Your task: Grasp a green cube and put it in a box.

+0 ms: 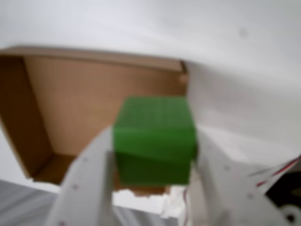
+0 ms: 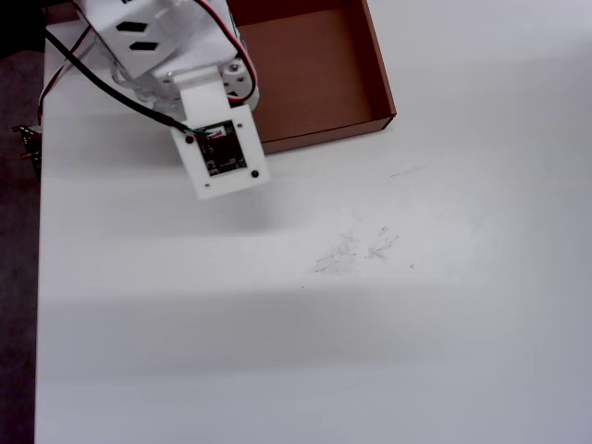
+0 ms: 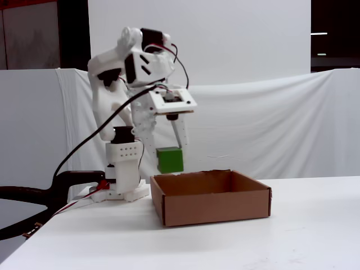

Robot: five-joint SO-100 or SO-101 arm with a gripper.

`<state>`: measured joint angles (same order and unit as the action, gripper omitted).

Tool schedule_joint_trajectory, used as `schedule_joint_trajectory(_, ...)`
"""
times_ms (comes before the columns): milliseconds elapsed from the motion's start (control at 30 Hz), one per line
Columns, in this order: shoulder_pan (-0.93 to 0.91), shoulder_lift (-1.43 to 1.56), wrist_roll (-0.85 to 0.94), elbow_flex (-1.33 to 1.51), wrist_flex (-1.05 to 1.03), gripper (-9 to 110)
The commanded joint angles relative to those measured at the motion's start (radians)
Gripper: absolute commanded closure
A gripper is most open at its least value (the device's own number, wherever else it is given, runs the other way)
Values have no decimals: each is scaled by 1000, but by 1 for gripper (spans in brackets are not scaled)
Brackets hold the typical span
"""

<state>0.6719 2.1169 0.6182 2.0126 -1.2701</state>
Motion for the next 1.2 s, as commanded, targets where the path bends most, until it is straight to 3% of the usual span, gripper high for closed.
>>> schedule_joint_trajectory(0,91,61,-17,-2,9,89)
schedule_joint_trajectory(267,296,43,-75,264,249,86)
schedule_joint_trajectory(900,328,-175,-75,422,462,84)
schedule_joint_trajectory(1167,310,-112,-81,373,354,61)
